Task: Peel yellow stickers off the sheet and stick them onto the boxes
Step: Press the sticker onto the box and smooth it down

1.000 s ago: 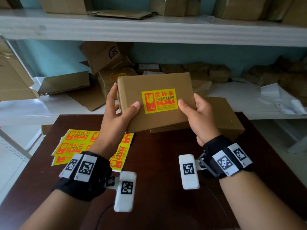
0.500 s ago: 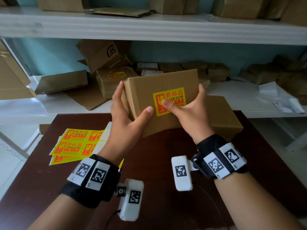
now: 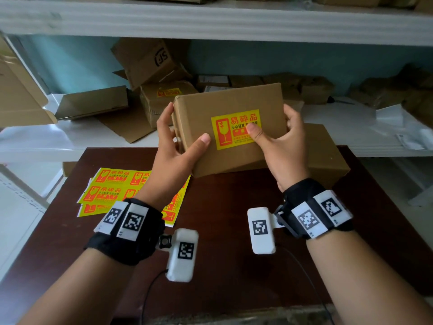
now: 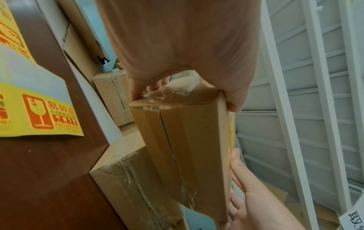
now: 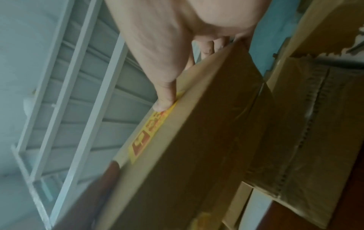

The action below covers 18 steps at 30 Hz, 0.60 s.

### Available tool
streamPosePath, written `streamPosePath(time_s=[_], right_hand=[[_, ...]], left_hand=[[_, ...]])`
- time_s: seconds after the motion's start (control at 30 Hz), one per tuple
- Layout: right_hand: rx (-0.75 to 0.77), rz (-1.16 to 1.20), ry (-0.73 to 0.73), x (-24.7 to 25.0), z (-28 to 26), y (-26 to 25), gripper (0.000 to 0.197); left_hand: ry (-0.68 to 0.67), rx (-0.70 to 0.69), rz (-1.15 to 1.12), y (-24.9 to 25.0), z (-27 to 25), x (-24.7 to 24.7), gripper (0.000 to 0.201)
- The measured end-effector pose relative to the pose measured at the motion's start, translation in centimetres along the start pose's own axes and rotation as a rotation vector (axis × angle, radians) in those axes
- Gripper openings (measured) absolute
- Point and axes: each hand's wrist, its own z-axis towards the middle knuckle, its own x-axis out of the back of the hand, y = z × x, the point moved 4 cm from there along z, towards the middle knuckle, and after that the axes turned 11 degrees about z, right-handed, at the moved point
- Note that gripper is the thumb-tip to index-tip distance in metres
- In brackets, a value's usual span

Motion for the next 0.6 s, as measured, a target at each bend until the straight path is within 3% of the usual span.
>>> streamPosePath(time_s=[0.13, 0.3, 0.37, 0.5, 0.57, 0.6], right_hand=[[0.027, -0.167, -0.071, -0.7, -1.2, -0.1, 0.124], [-0.007, -0.249, -0.016, -1.0, -1.7, 0.8, 0.128], [-0.017, -0.178, 0.012, -0.7, -1.4, 1.2, 0.116], [-0.007, 0.013, 0.007, 0.2, -0.9, 0.9, 0.067], [-0.075, 0.114, -0.068, 0.6, -0.3, 1.2, 0.066], [-0.125, 0.149, -0.131, 0.7, -0.1, 1.3, 0.075]], left_hand=[[-0.032, 0.077, -0.087, -1.0, 0.7, 0.3, 0.079], [-0.072, 0.102, -0.011, -1.6, 1.1, 1.2, 0.079], [-0.09, 0.121, -0.017, -1.9, 1.1, 1.4, 0.078], [-0.12, 0.146, -0.093, -2.2, 1.6, 2.4, 0.069], [-0.141, 0.147, -0.14, -2.1, 1.9, 3.2, 0.062], [-0.15, 0.149, -0.159, -2.0, 2.1, 3.6, 0.059]])
